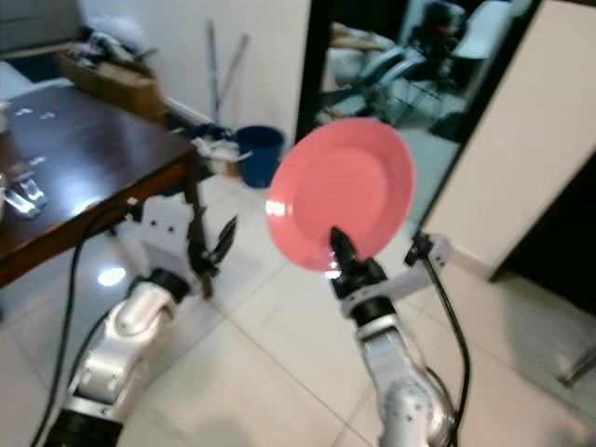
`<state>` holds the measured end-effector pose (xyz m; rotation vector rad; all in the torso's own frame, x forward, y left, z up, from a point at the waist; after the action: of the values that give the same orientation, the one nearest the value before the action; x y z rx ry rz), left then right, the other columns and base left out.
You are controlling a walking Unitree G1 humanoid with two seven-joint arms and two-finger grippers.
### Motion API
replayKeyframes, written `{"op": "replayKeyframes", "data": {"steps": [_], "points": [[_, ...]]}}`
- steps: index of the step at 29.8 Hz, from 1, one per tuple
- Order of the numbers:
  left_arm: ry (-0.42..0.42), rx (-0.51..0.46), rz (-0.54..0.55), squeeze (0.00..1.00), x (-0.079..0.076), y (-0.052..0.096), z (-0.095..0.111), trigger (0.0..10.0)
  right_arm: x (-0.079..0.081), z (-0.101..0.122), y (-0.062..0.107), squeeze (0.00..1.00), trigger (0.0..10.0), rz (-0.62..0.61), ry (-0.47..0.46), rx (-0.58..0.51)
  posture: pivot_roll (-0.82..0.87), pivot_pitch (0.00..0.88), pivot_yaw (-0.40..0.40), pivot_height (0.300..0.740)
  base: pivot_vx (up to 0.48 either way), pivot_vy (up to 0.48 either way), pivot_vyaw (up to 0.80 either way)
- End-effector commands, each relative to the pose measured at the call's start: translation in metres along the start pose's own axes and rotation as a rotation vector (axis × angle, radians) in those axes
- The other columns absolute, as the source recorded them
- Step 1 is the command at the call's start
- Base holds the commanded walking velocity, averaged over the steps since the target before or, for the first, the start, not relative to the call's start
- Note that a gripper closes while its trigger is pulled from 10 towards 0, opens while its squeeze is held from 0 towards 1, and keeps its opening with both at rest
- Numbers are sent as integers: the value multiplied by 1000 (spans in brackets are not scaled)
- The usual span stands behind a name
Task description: Setting the table
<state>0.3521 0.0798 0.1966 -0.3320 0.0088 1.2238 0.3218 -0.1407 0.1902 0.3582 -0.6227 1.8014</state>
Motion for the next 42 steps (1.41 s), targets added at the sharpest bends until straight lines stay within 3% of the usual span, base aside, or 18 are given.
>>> {"op": "replayKeyframes", "data": {"steps": [1,30,42], "points": [[3,10,-8,0,-4,0,-4,10000,-1,4,1,0,10000,-1,0,-11,-121,0,64,740,472,0,-519],[15,21,16,0,1,-1,-4,10000,11,8,-1,0,10000,57,25,-12,-117,0,69,740,469,0,0],[64,56,43,0,4,-2,-6,10000,18,4,-2,0,10000,99,56,10,-115,0,69,740,0,0,727]]}}
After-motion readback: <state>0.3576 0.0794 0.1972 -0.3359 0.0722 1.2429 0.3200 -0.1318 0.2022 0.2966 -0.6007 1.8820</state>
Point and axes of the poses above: a point about 5 cm out from each wrist's last joint towards the gripper, its own y axis pointing back from the gripper into the wrist, its own z axis along the axis of the wrist's last joint, x = y × z, the point moved 4 cm from there along -y, pointing out of the wrist towards the gripper, and after that the axes turned 15 degrees about y, right-handed, at the moved point
